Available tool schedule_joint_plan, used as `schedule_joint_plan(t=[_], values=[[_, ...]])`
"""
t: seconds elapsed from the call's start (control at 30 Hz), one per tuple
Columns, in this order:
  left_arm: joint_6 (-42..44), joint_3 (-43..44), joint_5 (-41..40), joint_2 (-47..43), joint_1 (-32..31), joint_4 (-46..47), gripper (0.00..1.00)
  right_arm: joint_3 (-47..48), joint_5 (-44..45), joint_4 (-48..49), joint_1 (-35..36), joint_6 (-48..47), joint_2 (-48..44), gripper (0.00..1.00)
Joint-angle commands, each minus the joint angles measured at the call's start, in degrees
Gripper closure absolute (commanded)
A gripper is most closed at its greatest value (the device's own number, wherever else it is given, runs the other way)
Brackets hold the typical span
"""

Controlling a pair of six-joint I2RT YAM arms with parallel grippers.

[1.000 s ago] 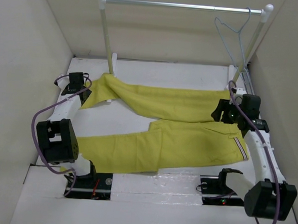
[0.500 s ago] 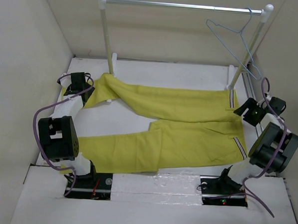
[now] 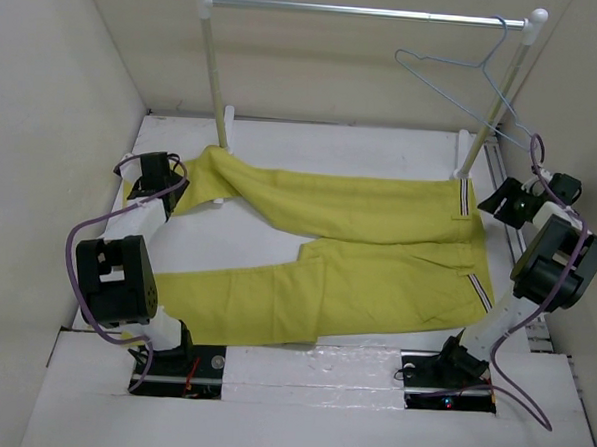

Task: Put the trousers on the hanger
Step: Flatten out the trousers at the center of the board.

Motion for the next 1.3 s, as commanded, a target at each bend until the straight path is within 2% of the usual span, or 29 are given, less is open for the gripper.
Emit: schedule_joint_plan(t=[0.0, 0.23, 0.33, 0.37, 0.4, 0.43, 0.47, 0.5, 0.6, 0.73, 0.97, 1.07, 1.1, 1.27], values=[[-0.12, 0.09, -0.31, -1.73, 0.45, 1.14, 0.49, 2.56, -3.65, 0.09, -0.58, -1.00, 2.55, 0.35], [-1.00, 0.97, -0.84, -0.05, 0.45, 0.43, 0.50, 2.91, -6.99, 0.89, -0.58, -0.38, 4.39, 0.40], [-1.00, 1.76, -1.63, 1.79, 0.45, -1.07, 0.50, 3.52, -7.96, 0.80, -0.58, 1.55, 5.71, 0.46], [-1.00, 1.85, -2.16, 2.57, 0.45, -1.07, 0.50, 3.44, -7.87, 0.80, -0.58, 1.99, 5.80, 0.50], [-0.91, 2.03, -2.51, 3.02, 0.45, -1.68, 0.51, 3.26, -8.04, 1.32, -0.58, 2.25, 5.89, 0.60], [-0.74, 2.38, -2.77, 3.37, 0.45, -1.86, 0.51, 3.09, -8.31, 1.50, -1.28, 2.60, 5.89, 0.64], [-0.74, 2.38, -3.13, 3.90, 0.45, -1.95, 0.51, 2.91, -8.31, 1.59, -1.29, 3.56, 5.89, 0.73], [-0.65, 2.55, -3.39, 4.07, 0.45, -1.95, 0.51, 2.30, -8.40, 2.63, -1.81, 4.18, 5.28, 0.91], [-0.47, 2.91, -3.92, 5.30, 0.45, -2.12, 0.51, 1.42, -10.15, 5.09, -3.21, 6.55, 4.40, 1.00], [-0.91, 3.17, -2.52, 6.89, 1.67, -2.03, 0.52, 1.24, -10.95, 6.25, -4.45, 8.67, 2.91, 1.00], [-0.30, 4.84, -1.72, 10.13, 2.82, -2.47, 0.52, -2.18, -3.15, 8.88, -7.97, 14.37, -4.03, 1.00], [-0.39, 6.42, -1.72, 11.80, 2.82, -3.44, 0.52, 0.43, 4.22, 6.08, -8.76, 13.69, -4.92, 1.00], [-0.39, 6.86, -1.98, 12.33, 2.82, -4.31, 0.53, 2.02, 6.09, 1.63, -8.76, 12.90, -4.66, 1.00], [-0.04, 9.32, -5.93, 12.08, 2.82, -7.12, 0.54, 6.87, 13.92, -4.74, -4.56, 7.28, -4.04, 1.00]])
